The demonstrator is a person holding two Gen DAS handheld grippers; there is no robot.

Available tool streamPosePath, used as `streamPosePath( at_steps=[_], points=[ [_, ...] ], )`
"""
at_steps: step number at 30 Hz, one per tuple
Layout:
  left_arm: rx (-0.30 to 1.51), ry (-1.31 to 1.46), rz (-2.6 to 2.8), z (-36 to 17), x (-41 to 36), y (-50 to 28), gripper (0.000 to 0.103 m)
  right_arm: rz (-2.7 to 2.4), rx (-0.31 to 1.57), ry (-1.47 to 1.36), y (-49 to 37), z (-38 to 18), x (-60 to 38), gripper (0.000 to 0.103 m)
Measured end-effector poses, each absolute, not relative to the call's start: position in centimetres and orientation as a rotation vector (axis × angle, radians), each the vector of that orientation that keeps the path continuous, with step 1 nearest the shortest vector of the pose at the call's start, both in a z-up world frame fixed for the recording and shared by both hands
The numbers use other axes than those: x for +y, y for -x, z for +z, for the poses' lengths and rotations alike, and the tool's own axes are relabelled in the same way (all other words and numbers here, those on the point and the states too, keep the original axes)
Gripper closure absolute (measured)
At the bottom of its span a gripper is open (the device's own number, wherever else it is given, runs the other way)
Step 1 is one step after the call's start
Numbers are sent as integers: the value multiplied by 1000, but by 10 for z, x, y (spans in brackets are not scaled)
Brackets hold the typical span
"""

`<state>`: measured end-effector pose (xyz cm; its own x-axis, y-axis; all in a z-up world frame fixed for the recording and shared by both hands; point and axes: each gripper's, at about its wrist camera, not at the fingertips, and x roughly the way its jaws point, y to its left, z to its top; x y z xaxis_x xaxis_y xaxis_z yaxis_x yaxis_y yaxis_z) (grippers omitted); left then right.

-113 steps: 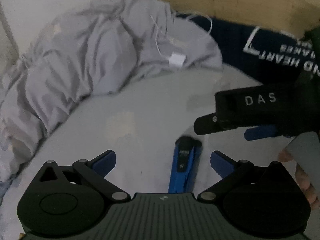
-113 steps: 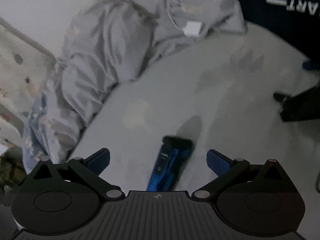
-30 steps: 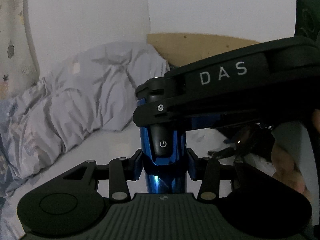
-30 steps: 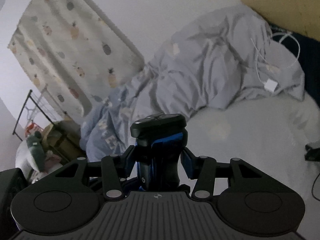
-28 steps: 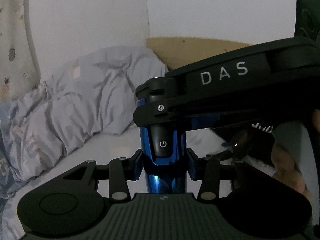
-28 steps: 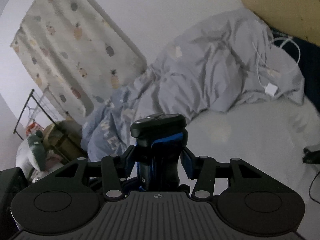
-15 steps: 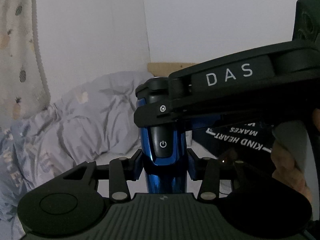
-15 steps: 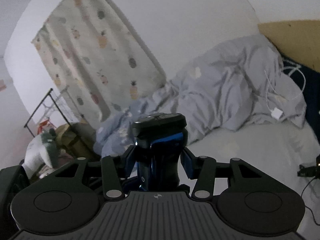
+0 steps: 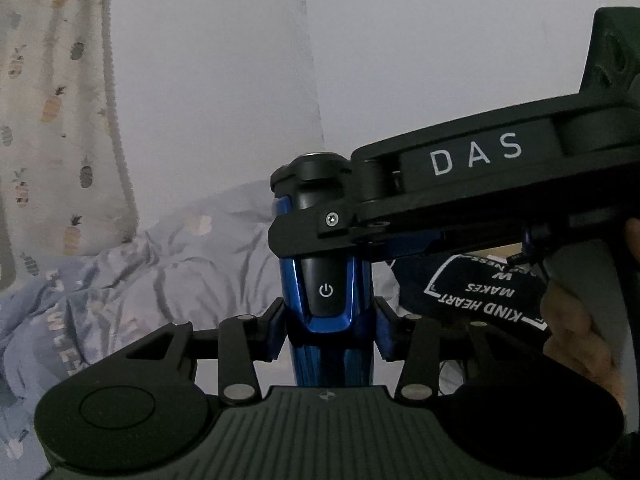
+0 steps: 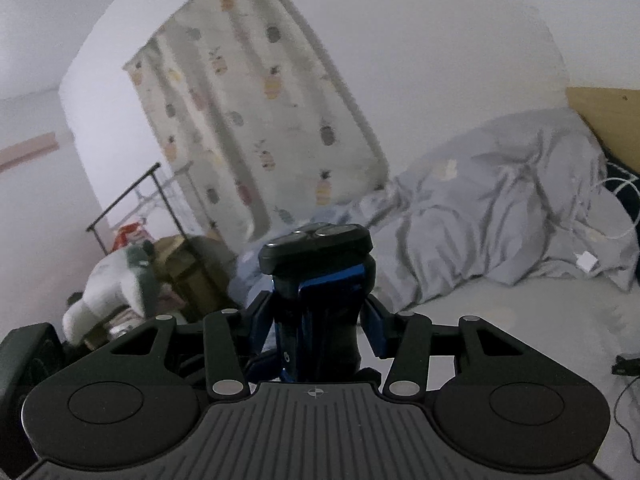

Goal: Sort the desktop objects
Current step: 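Lift the blue shaver with the left gripper while the right gripper holds it too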

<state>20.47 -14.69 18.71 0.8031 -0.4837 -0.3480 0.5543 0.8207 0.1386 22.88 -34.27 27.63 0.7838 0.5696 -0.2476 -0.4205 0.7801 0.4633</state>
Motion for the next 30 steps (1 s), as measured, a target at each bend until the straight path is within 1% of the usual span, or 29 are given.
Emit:
streamPosePath(
  at_steps=[9,17,24,30],
  points=[
    [279,-220,-522,192,-121,-180,59,632,380,-352,-187,292,-308,52],
    [270,-209,-491,187,-110,-156,59,695,385,-306,-155,295,-289,53],
    [298,-196,-475,174,-102,-144,59,728,418,-286,-141,282,-278,53],
    [356,-189,-468,152,-98,-139,59,746,469,-272,-135,255,-270,53]
  ],
)
